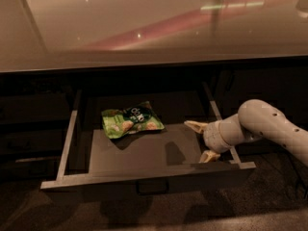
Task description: Open top drawer
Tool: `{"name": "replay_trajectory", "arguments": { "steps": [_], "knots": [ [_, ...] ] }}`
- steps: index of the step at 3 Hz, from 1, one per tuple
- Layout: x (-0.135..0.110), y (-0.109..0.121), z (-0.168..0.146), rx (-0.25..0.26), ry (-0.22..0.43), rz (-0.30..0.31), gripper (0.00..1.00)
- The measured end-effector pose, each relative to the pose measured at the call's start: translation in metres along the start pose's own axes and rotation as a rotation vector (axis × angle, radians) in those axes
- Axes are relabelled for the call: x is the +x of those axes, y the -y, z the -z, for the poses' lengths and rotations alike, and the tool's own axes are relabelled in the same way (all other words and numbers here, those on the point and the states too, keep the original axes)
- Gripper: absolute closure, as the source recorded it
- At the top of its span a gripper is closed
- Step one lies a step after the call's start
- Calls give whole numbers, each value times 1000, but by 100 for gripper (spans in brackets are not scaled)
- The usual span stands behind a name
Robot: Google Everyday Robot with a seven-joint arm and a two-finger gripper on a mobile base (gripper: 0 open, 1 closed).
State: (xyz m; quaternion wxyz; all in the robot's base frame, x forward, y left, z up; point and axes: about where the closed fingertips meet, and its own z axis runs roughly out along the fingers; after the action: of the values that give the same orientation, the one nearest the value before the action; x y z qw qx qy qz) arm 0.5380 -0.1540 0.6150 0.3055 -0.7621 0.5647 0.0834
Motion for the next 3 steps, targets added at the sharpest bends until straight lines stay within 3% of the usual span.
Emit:
{"name": "replay_trajectory", "arguments": {
  "steps": [1,2,3],
  "knots": [
    [-3,-17,6,-3,79,25,0],
    [-3,-19,6,-5,80,33,0],
    [-14,-40,10,-31,75,65,0]
  ]
}}
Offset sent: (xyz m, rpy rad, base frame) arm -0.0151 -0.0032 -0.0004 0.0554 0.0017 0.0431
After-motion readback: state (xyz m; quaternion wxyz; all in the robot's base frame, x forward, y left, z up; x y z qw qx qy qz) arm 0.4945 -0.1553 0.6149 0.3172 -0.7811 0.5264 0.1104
